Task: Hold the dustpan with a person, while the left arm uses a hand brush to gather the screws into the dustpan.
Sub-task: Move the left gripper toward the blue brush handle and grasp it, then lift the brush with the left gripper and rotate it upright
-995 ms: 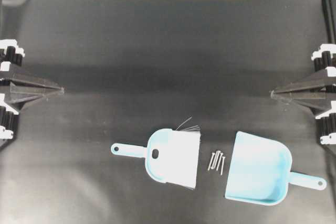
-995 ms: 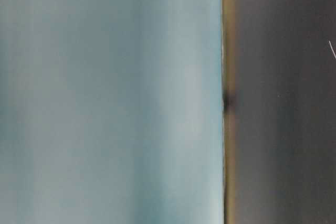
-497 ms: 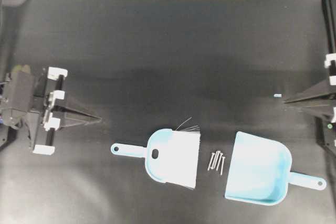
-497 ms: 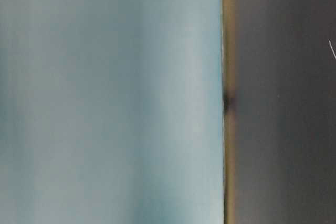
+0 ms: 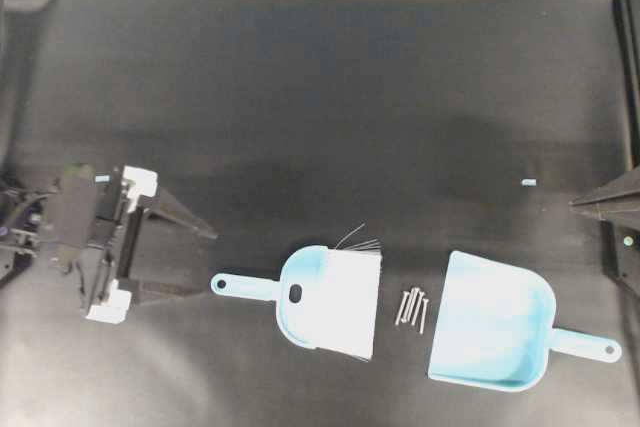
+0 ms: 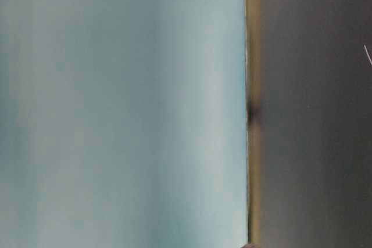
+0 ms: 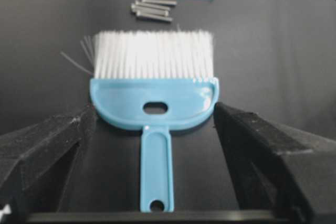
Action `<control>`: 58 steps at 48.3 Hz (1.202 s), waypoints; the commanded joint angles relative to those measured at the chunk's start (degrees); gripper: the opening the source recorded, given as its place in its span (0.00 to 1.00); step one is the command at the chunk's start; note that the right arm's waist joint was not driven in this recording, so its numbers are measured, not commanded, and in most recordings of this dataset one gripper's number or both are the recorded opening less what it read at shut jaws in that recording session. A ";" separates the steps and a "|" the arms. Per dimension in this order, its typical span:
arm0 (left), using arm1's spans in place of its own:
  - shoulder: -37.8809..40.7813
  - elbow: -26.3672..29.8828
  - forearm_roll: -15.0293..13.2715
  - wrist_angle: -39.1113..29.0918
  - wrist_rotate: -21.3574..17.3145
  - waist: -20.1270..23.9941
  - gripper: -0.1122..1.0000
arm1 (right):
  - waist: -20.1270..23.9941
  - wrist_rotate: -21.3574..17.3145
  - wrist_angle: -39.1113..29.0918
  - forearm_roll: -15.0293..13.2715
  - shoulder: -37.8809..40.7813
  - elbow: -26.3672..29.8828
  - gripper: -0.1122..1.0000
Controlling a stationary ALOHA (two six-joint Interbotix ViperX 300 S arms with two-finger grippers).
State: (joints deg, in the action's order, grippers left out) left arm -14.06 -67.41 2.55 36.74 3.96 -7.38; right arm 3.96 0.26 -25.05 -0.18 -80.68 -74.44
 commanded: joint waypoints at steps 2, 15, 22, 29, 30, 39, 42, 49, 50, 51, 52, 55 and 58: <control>6.06 0.35 0.18 5.89 2.02 0.00 0.85 | 0.00 -0.53 0.26 -0.09 -0.26 0.53 0.10; 19.86 1.93 0.18 16.44 6.06 0.53 0.87 | 0.00 -0.62 0.35 0.18 -1.58 0.18 0.10; 25.22 5.01 0.18 16.88 6.42 0.62 0.87 | 0.09 -0.70 0.44 0.26 -1.67 0.18 0.10; 28.65 7.56 0.18 17.40 6.42 0.62 0.87 | 0.00 -0.70 0.35 0.26 -1.85 0.18 0.10; 29.00 7.91 0.18 17.40 6.42 0.62 0.87 | 0.00 -0.70 0.35 0.26 -1.85 0.18 0.10; 33.40 10.37 0.18 19.16 6.15 0.53 0.87 | 0.09 -0.79 0.44 0.26 -2.02 0.18 0.10; 34.37 11.16 0.18 18.90 5.98 0.53 0.87 | 0.09 -0.70 0.44 0.26 -2.02 0.18 0.10; 36.21 12.13 0.18 16.70 5.62 0.44 0.87 | 0.09 -0.79 0.44 0.35 -2.11 0.09 0.10; 36.39 12.30 0.18 15.82 5.45 0.44 0.87 | 0.09 -0.79 0.35 0.26 -2.11 0.09 0.10; 36.47 12.39 0.18 15.12 5.27 0.26 0.87 | 0.00 -0.79 0.35 0.26 -2.11 0.09 0.10; 36.47 12.48 0.18 14.41 5.10 0.26 0.87 | 0.00 -0.79 0.35 0.26 -2.11 0.09 0.10; 36.47 12.66 0.18 12.74 4.39 0.09 0.87 | 0.09 -0.79 0.35 0.35 -2.11 0.09 0.10; 36.56 12.92 0.18 11.16 3.69 0.09 0.87 | 0.00 -0.79 0.35 0.35 -2.11 0.09 0.10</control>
State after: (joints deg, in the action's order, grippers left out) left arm 21.62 -54.84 2.55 50.63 7.91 -7.03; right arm 3.96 0.00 -25.05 0.00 -83.06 -74.71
